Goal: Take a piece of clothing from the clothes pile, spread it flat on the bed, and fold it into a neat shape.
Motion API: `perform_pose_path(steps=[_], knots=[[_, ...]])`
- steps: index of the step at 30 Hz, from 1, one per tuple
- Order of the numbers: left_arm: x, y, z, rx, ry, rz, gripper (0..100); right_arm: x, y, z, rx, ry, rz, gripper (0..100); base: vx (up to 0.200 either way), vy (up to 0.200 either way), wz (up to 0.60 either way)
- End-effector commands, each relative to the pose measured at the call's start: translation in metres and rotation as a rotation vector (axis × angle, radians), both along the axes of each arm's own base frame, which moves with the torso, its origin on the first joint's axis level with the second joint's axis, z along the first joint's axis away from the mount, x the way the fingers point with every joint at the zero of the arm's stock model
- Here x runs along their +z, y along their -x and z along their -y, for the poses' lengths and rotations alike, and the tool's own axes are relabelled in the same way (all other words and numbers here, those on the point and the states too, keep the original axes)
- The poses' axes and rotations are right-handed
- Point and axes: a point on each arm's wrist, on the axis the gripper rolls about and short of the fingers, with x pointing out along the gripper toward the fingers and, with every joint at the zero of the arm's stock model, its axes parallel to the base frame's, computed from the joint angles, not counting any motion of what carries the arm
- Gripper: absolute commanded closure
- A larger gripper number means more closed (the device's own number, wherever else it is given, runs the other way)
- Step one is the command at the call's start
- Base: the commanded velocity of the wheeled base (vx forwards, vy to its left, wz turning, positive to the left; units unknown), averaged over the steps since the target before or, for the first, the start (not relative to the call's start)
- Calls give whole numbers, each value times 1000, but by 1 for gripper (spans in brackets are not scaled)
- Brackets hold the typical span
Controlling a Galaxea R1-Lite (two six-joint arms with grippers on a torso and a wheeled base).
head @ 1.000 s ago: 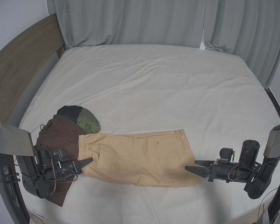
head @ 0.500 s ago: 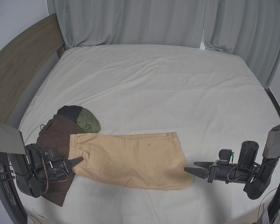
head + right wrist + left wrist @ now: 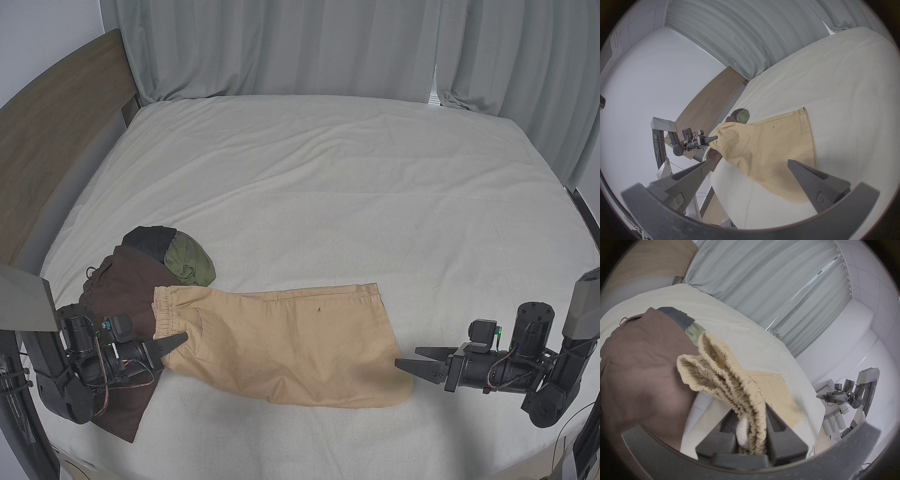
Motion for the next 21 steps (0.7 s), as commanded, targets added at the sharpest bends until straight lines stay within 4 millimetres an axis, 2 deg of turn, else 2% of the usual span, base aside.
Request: perform_pose_path(steps=[1, 6, 15, 21], knots=[[6, -4, 18, -59, 0, 37, 100, 0, 0, 0, 0, 0, 0, 0, 0, 0, 0], [8, -7, 36, -104, -2, 57, 100, 0, 0, 0, -2, -1, 1, 0, 0, 0, 0], [18, -17, 81, -182, 22, 121, 100, 1, -1, 1, -3, -2, 6, 0, 0, 0, 0], [22, -20, 99, -219, 71, 118, 100, 1, -1, 1, -5, -3, 5, 0, 0, 0, 0]])
